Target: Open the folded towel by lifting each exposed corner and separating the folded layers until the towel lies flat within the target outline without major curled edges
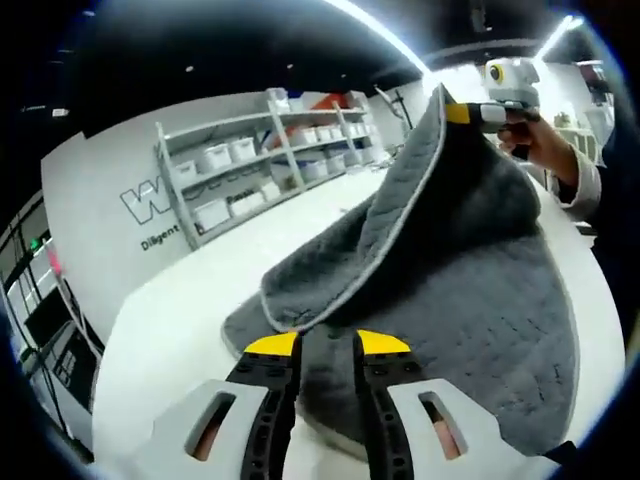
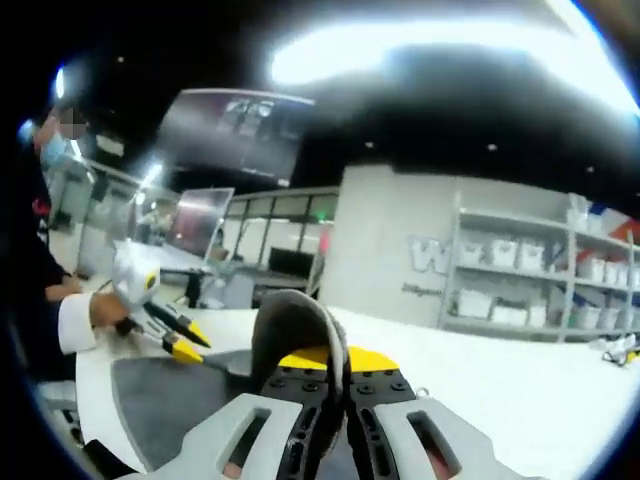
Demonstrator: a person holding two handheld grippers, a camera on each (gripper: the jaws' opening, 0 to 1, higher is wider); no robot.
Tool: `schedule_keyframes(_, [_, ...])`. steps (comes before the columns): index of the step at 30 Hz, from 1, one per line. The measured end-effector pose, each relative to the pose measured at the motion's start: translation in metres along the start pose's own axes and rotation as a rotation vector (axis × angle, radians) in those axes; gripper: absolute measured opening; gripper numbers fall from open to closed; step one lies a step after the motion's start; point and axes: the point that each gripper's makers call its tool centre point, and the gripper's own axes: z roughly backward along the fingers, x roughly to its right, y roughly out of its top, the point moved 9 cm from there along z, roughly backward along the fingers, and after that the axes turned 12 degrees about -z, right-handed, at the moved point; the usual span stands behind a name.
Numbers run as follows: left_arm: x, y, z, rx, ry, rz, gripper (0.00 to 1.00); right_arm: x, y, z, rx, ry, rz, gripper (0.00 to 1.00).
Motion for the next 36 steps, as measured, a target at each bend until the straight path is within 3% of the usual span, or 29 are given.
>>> schedule_keyframes(2, [-0.007,0.001,-0.004,0.005,-0.009,0.04,0.21,0.005,0.001,0.002,0.0,-0.008,-0.01,0.0])
schedule_keyframes(7, [-0.042,-0.006,-0.021,-0.056,-0.001,0.096,0.23,0.025,0.011,0.012,0.022,-0.049,-0.064,0.0])
schedule_keyframes(10, [-0.056,-0.018,-0.033,-0.133,0.029,0.195,0.21,0.033,0.014,0.021,0.035,-0.081,-0.061,0.0])
schedule_keyframes(14, [-0.064,-0.024,-0.049,-0.144,0.013,0.204,0.16,0.043,0.02,0.03,0.047,-0.107,-0.07,0.0])
schedule_keyframes(18, [-0.06,-0.026,-0.058,-0.111,-0.006,0.24,0.04,0.051,0.025,0.037,0.049,-0.121,-0.075,0.0])
schedule_keyframes(19, [-0.058,-0.028,-0.059,-0.126,-0.021,0.261,0.02,0.053,0.025,0.038,0.049,-0.125,-0.073,0.0])
schedule_keyframes(23, [-0.055,-0.036,-0.061,-0.221,-0.014,0.163,0.01,0.062,0.023,0.042,0.016,-0.148,-0.076,0.0])
schedule_keyframes(24, [-0.053,-0.033,-0.062,-0.192,-0.011,0.172,0.01,0.063,0.024,0.044,0.013,-0.143,-0.085,0.0])
schedule_keyframes(27, [-0.052,-0.031,-0.062,-0.2,0.001,0.218,0.0,0.064,0.028,0.049,0.013,-0.14,-0.077,0.0])
schedule_keyframes(36, [-0.053,-0.035,-0.059,-0.234,0.058,0.126,0.0,0.078,0.024,0.069,-0.009,-0.215,-0.015,0.0])
